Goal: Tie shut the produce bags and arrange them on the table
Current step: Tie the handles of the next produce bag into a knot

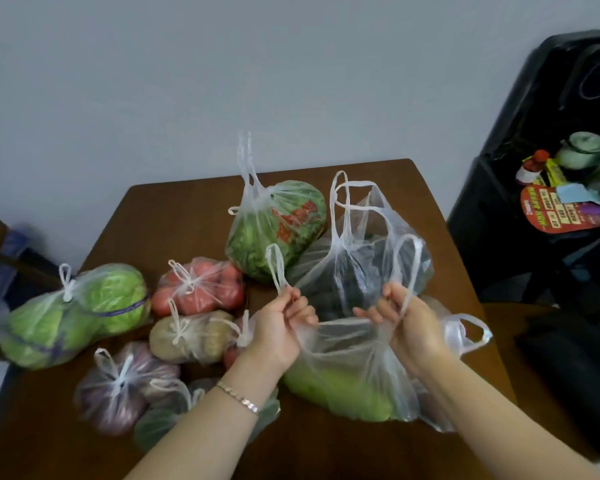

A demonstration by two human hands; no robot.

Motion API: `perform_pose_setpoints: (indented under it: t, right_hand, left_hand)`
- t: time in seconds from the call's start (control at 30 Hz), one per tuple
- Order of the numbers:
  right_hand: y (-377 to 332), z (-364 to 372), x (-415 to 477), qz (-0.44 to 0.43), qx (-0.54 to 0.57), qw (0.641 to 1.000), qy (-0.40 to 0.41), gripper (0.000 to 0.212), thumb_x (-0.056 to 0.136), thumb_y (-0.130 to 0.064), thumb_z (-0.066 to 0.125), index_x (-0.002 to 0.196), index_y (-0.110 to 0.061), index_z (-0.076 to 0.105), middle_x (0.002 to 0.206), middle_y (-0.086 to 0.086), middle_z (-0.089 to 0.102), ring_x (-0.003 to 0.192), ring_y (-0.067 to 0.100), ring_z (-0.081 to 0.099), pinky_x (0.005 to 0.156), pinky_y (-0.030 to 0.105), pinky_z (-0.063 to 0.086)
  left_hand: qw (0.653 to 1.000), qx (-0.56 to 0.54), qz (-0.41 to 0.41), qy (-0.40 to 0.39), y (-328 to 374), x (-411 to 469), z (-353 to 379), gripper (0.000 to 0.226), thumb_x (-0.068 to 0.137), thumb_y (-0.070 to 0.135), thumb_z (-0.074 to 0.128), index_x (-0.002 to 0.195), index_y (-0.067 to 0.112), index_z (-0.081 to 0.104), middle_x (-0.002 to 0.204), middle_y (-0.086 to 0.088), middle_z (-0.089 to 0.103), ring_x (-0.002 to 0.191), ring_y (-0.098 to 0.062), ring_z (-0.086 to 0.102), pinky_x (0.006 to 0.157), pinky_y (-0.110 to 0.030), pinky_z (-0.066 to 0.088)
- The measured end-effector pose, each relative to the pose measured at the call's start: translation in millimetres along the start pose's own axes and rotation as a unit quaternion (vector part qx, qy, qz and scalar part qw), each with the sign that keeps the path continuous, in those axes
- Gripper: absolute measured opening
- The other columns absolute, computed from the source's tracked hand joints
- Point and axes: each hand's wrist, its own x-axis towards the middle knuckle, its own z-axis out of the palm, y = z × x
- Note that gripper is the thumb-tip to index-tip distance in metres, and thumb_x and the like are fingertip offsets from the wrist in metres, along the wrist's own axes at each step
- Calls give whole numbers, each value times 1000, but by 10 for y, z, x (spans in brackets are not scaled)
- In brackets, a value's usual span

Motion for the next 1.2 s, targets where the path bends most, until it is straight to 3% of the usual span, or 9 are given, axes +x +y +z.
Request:
perform_pose_setpoints:
  t: [0.13, 0.27, 0.37, 0.43, 0.6, 0.8, 1.0, 1.13, 1.2]
  right_hand:
    - [82, 152, 14, 30, -93, 994, 46, 30, 94, -20, 34, 64, -21, 34, 44, -7, 26, 38, 9, 19, 38, 21, 25]
    - [135, 138, -29, -13, -148, 989, -6, 13, 91, -10, 44, 89, -23, 44, 62, -5, 35, 47, 5, 34, 44, 18, 33]
    - [227, 68, -57, 0, -328, 944, 34, 34, 89, -14, 55, 119, -23, 42, 79, -1, 48, 66, 6, 50, 58, 20, 44]
    - [281, 83, -18, -7, -302, 947, 107, 15, 93, -19, 49, 106, -13, 55, 62, -1, 40, 48, 6, 41, 46, 18, 39]
    - [283, 96, 81, 40, -213, 948, 232, 29, 96, -23, 41, 78, -9, 59, 54, -1, 35, 40, 10, 31, 32, 17, 29]
    - [525, 220, -27, 27, -437, 896, 68, 28, 91, -7, 44, 65, -11, 51, 62, 5, 52, 59, 17, 49, 61, 35, 42]
    - [653, 169, -220, -42, -571, 816, -76, 21, 91, -19, 47, 103, -23, 64, 95, -9, 67, 87, -1, 60, 76, 11, 45]
    - [701, 148, -253, -76, -455, 887, 29, 24, 93, -23, 48, 80, -22, 68, 68, -10, 68, 67, -4, 61, 64, 8, 44]
    - [689, 130, -233, -88, -424, 897, 89, 30, 92, -22, 51, 70, -10, 67, 54, -4, 59, 52, 3, 53, 55, 16, 41]
  left_hand:
    - [986, 96, -100, 94, -75, 14, 15, 36, 99, 23, 30, 67, 11, 40, 33, 5, 25, 22, -5, 21, 26, -11, 15]
    - [972, 105, -117, 174, -102, 39, -30, 38, 99, 26, 27, 68, 6, 39, 29, 3, 23, 19, -7, 20, 28, -7, 14]
    - [970, 125, -109, 180, -90, 58, -69, 48, 98, 36, 22, 80, 0, 48, 31, 2, 27, 21, -8, 21, 30, -7, 15]
    - [971, 157, -102, 145, -120, 58, -65, 51, 100, 33, 22, 81, -3, 53, 34, 2, 33, 22, -6, 23, 28, -10, 17]
    - [956, 286, -49, 53, -204, -29, -3, 35, 95, 24, 48, 73, 2, 63, 46, 7, 46, 33, -1, 30, 30, -13, 23]
    - [932, 352, -81, 16, -275, -159, -48, 22, 90, 20, 56, 78, 6, 67, 49, 7, 41, 36, -2, 34, 34, -13, 27]
    - [926, 364, -48, 86, -271, -210, -51, 18, 92, 19, 53, 94, 6, 66, 73, -4, 68, 55, -9, 65, 43, -15, 48]
    - [893, 444, 2, 67, -337, -229, -97, 22, 95, 22, 45, 86, 19, 64, 82, -6, 66, 73, -18, 62, 61, -25, 50]
    - [861, 505, 32, 51, -373, -231, -125, 23, 96, 25, 43, 83, 21, 61, 70, -2, 57, 62, -14, 54, 56, -23, 44]
